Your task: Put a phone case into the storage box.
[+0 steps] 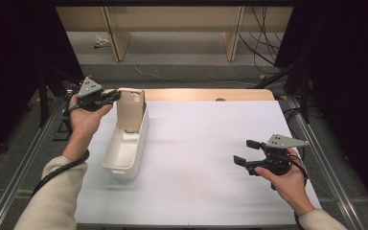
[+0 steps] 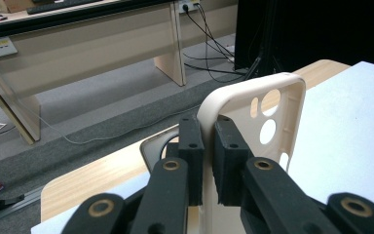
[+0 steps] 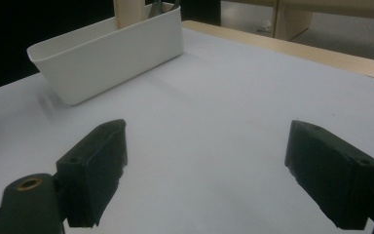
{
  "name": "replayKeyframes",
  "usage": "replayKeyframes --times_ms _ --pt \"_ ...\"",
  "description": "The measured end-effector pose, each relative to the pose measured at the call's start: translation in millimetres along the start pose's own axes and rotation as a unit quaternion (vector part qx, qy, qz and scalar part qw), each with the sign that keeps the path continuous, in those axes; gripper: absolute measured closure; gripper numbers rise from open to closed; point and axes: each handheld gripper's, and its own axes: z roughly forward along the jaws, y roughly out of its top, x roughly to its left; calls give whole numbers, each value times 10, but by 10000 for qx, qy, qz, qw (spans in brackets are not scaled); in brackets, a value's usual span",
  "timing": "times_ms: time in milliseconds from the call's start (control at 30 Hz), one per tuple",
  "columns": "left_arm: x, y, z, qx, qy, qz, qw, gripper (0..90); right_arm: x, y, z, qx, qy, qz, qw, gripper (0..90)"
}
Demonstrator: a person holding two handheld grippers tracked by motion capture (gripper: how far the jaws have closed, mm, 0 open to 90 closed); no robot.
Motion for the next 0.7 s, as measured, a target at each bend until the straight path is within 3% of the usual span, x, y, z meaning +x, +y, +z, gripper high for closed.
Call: replayKeyframes --times_ms 700 --pt "35 -135 104 38 -76 -62 9999 829 -5 -4 7 12 15 6 10000 164"
